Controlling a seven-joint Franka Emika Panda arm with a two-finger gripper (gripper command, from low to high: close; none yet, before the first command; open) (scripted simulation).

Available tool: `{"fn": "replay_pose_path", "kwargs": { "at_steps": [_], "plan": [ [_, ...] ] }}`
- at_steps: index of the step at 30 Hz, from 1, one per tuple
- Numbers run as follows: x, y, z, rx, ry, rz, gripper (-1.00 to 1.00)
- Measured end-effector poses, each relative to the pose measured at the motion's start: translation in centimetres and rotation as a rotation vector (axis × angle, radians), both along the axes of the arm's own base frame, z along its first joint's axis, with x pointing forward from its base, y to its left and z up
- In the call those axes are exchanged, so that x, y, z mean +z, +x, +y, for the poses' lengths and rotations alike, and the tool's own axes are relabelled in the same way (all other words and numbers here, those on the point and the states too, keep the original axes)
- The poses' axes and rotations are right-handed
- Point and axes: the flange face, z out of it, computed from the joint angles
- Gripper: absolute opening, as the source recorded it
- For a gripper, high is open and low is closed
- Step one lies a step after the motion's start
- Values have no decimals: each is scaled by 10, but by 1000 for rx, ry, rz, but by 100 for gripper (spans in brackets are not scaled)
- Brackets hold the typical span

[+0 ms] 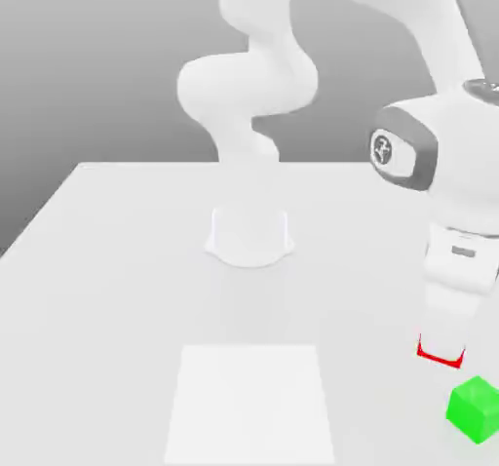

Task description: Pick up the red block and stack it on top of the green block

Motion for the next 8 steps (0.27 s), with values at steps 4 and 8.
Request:
{"fn": "replay_pose_path", "kwargs": {
  "at_steps": [4,8],
  "plan": [
    [-46,3,14,5,-1,-1,-100],
    [-56,2,14,5,-1,-1,100]
  ]
}}
